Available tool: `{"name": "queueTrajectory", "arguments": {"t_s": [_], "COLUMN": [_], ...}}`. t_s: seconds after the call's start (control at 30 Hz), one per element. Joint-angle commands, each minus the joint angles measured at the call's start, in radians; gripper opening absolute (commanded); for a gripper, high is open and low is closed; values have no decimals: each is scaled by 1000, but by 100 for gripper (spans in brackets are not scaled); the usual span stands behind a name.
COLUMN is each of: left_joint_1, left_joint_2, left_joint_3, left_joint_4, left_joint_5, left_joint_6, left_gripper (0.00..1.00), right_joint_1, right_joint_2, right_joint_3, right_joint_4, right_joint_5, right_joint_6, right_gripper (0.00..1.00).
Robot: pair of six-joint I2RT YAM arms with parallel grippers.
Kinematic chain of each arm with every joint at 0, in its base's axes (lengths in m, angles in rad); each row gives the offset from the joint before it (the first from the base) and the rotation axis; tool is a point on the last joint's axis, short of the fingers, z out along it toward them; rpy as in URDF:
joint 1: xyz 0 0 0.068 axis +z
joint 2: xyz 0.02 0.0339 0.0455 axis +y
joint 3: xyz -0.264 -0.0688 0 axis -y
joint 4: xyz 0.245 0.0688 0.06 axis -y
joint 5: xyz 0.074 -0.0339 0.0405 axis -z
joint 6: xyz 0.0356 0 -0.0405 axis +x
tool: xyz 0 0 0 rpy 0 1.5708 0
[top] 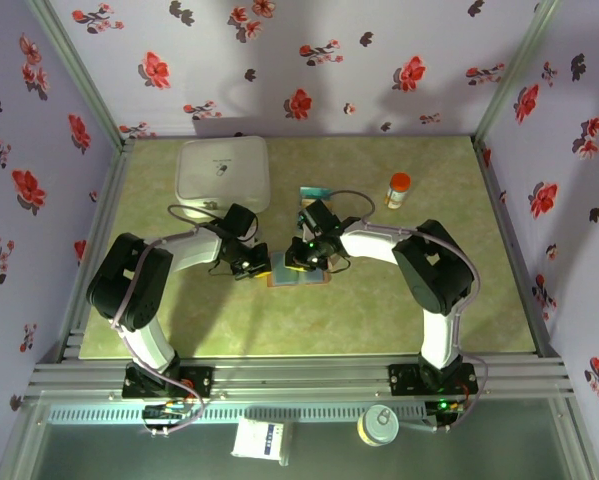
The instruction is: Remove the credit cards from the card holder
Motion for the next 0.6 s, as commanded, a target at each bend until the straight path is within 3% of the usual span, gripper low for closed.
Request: {"name": "queueTrajectory", "arguments": {"t_s": [0.0,0.23,0.57], "left_joint_1": [-5,-5,0], "left_joint_2": [10,23,34], "left_joint_3": [6,19,28], "left_joint_4": [-29,-40,-43], "left_joint_5": [-39,-51,-57], "left_joint_6": [-1,9,12], "left_gripper": [0,0,0], "right_joint_1": [6,6,-6], "right_joint_2": [12,-12,-33], "right_joint_3": [17,16,-6], "right_joint_4": [-35,-95,-86], "right_joint_5": [26,102,117], "right_joint_6": [-3,-27,-22], "right_gripper": [20,21,20]}}
